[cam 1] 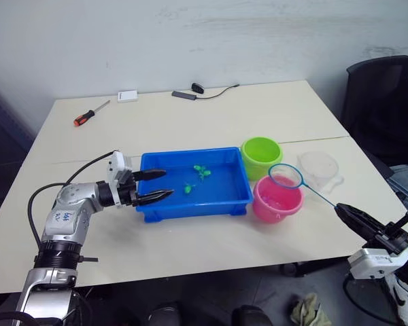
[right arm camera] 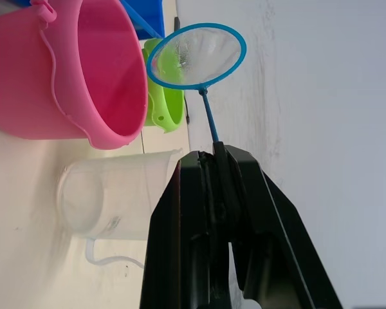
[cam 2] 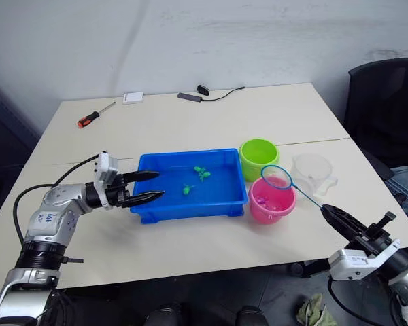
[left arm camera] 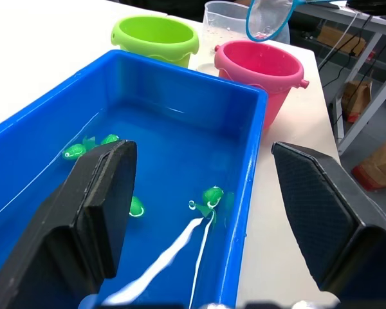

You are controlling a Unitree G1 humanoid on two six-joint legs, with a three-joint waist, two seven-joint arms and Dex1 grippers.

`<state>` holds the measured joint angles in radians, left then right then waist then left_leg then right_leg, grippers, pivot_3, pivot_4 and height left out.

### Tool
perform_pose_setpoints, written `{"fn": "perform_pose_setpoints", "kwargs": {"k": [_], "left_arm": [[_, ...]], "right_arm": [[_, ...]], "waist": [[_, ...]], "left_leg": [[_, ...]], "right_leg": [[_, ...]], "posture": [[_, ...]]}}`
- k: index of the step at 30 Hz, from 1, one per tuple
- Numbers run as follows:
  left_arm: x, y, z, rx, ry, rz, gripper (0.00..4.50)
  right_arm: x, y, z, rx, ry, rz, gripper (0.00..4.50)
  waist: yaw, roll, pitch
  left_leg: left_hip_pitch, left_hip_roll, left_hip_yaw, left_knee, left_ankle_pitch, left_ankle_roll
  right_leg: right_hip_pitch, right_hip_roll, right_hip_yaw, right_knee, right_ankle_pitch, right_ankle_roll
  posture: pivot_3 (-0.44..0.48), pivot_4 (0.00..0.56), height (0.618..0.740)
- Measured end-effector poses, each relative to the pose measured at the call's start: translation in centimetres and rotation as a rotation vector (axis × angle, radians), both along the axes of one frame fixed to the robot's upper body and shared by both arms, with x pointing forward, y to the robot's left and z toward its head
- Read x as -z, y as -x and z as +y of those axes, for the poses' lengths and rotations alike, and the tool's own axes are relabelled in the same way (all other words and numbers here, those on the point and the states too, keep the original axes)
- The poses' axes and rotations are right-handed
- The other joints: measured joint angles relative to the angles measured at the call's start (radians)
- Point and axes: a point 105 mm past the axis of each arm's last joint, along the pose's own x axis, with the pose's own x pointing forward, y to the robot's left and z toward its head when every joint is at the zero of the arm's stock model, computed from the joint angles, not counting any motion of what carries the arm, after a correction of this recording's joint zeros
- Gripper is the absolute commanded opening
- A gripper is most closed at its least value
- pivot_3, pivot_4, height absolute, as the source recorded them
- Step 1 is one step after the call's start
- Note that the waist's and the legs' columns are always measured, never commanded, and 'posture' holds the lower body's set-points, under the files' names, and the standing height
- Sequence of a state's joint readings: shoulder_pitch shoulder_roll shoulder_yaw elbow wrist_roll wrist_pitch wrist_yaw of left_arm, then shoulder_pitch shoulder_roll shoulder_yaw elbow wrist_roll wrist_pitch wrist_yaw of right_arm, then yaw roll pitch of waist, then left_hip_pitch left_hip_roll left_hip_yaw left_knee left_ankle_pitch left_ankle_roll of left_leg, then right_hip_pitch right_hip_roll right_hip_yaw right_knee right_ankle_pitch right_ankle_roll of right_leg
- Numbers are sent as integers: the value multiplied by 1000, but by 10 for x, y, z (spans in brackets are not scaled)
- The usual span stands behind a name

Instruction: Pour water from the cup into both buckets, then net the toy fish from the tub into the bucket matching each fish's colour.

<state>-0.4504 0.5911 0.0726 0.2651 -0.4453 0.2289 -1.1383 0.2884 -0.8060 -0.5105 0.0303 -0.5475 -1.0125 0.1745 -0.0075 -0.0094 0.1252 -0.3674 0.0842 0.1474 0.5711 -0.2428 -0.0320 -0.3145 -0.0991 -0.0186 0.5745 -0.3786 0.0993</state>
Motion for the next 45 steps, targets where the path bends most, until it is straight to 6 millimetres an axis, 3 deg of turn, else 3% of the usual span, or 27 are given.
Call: {"fn": "perform_pose_setpoints", "kwargs": {"k": [10, 16, 24, 30, 39, 45], "left_arm": [[0, 3, 16, -82, -8, 3, 3671], [-3, 10, 26, -138, -24, -9, 3671], [-3, 22, 45, -245, -54, 7, 3671], [-2, 32, 51, -294, -64, 17, 3671], [-1, 40, 53, -326, -69, 22, 3671], [0, 40, 54, -333, -70, 24, 3671]], "right_arm": [[-27, -38, 50, -130, -242, 168, 0], [-48, -68, 95, -178, -469, 370, 0], [-29, -86, 115, -82, -718, 946, 0], [-30, -91, 127, 37, -801, 1275, 0], [-19, -86, 136, 164, -799, 1474, 0], [-1, -96, 149, 250, -792, 1513, 0]], "waist": [[-11, 1, 0], [-14, 6, -3], [-15, 6, -4], [-19, 7, -4], [-20, 7, -5], [-22, 7, -5]], "left_leg": [[1, 7, -4, 3, 0, 0], [0, 9, -5, 4, -1, 1], [0, 10, -6, 4, -6, 7], [-2, 8, -3, 4, -7, 7], [-2, 7, -1, 4, -9, 9], [-2, 6, 0, 4, -9, 9]], "right_leg": [[5, 1, 3, 2, 0, 0], [5, 0, 3, 2, 0, 0], [4, -6, 3, 3, -2, -5], [-5, -10, 1, 11, -4, -9], [-9, -13, 0, 11, -4, -10], [-9, -13, -1, 11, -4, -10]], "posture": [[0, 150, 733], [0, 150, 733], [0, 150, 733], [0, 150, 733], [0, 150, 733], [0, 150, 733]]}}
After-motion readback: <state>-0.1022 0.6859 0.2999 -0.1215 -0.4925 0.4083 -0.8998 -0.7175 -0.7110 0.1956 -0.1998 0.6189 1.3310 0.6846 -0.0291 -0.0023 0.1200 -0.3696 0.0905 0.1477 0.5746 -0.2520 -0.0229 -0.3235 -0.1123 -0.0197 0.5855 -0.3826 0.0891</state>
